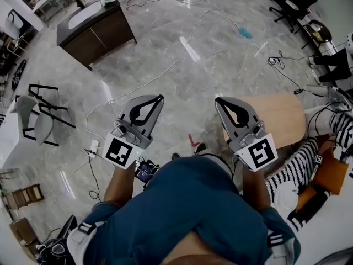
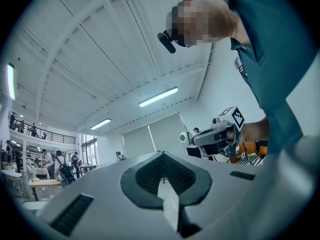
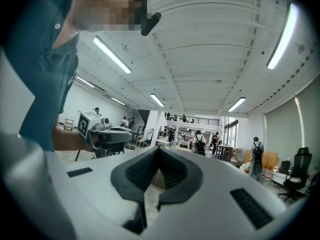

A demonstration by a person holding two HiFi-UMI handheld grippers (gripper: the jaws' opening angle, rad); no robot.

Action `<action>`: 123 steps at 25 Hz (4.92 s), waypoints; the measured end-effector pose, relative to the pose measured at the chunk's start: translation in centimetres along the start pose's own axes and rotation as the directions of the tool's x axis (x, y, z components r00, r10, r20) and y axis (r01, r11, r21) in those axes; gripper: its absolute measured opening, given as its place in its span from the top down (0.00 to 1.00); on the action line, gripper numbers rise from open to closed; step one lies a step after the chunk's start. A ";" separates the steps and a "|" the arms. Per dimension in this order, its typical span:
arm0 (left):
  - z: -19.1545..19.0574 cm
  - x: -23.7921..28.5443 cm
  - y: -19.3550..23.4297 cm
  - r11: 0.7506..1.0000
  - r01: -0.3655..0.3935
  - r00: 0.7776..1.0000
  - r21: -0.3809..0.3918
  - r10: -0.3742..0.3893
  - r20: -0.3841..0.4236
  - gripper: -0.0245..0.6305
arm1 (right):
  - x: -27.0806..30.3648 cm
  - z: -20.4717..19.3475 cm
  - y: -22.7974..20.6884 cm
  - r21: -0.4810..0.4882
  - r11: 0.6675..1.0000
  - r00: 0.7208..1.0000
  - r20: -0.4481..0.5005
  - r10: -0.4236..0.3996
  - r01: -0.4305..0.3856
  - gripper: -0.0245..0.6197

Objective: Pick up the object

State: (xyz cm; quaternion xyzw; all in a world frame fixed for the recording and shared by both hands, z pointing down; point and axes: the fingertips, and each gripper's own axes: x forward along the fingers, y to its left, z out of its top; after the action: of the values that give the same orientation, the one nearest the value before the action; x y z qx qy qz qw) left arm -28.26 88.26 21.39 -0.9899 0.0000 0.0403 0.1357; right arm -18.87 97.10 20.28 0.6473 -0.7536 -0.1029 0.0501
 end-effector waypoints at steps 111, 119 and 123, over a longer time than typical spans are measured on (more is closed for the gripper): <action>-22.3 24.6 64.0 0.966 -0.258 0.958 0.004 0.256 -0.126 0.96 | 65.1 -13.8 -35.4 0.051 0.961 0.962 0.060 0.268 -0.271 0.94; -23.1 29.6 67.7 0.948 -0.315 0.938 0.031 0.317 -0.142 0.96 | 69.0 -15.0 -41.0 0.075 0.939 0.941 0.081 0.329 -0.335 0.94; -23.7 31.8 68.7 0.938 -0.344 0.925 0.054 0.348 -0.152 0.96 | 70.1 -15.9 -43.5 0.072 0.928 0.929 0.093 0.359 -0.366 0.94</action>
State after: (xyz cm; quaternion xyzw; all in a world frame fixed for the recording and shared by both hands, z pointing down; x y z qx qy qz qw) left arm 4.53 16.09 23.17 -0.9726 0.1858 -0.0157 0.1389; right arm 15.49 20.46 22.13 0.4940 -0.8653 -0.0839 0.0102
